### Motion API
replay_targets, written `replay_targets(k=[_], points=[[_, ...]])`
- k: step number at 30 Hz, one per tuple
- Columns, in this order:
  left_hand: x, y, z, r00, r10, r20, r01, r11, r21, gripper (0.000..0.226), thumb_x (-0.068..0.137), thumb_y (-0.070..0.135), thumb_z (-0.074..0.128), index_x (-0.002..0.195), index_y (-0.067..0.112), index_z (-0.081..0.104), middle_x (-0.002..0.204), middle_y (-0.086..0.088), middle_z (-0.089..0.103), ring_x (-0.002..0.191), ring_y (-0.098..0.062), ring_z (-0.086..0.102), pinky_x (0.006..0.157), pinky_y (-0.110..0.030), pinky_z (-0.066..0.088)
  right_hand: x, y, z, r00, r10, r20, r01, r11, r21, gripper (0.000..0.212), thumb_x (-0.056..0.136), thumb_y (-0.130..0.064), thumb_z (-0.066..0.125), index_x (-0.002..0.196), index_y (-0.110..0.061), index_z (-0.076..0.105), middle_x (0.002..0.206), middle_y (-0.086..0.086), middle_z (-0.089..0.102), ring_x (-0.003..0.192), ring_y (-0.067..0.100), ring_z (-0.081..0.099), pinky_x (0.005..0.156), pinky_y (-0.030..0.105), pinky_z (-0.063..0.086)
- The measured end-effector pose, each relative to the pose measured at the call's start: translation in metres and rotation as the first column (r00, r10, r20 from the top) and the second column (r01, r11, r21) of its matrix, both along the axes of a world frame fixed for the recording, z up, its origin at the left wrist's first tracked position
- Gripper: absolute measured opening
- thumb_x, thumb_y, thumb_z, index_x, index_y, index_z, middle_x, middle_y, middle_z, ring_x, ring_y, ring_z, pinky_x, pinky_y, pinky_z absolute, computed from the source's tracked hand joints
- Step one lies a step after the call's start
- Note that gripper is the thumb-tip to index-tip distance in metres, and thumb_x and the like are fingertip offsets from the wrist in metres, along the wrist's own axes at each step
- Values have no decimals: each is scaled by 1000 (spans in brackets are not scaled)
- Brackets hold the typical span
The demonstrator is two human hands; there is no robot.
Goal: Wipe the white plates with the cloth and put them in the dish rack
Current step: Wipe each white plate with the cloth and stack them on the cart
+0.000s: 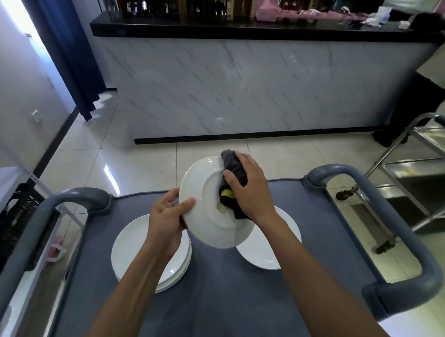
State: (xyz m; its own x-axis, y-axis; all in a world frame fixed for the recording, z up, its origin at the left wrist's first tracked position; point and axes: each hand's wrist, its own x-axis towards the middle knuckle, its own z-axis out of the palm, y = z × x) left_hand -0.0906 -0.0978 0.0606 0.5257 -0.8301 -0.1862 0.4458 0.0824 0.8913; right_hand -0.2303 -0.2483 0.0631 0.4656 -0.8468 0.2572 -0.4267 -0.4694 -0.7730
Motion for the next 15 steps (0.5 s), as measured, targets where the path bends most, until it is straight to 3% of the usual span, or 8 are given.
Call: replay_targets(k=[3,7,10,15], points=[[4,1,-3,999,13,-51,-13,1000,0,32,89,1,64,120,7,67,102,-13,75,81,-24,71,59,-32,57,-11,9,-9,999,-35,26,35,999,24,64,94,-43,64,152,-25,41,156,-4,40,142,14,36,120,33,29],[4,1,-7,998,1,-69,-1,1000,-5,29,90,0,63,117,8,68,98,-10,76,78,-22,71,58,-30,57,-20,23,-16,965,-203,168,195,979,67,57,92,-29,68,145,-23,49,146,-5,51,132,13,47,114,33,38],[5,-1,-8,997,-14,-73,14,1000,-2,31,90,2,63,120,8,68,101,-11,75,80,-22,71,60,-30,57,-29,29,-19,914,-311,261,270,946,180,52,91,-26,67,141,-30,53,138,-11,58,124,7,52,108,27,42],[5,-9,-9,997,-7,-81,7,1000,-11,31,93,1,60,122,9,67,103,-10,75,82,-20,71,62,-30,57,-49,30,-25,873,-398,280,322,904,281,46,92,-30,66,137,-38,56,125,-15,66,109,-5,59,84,0,41]])
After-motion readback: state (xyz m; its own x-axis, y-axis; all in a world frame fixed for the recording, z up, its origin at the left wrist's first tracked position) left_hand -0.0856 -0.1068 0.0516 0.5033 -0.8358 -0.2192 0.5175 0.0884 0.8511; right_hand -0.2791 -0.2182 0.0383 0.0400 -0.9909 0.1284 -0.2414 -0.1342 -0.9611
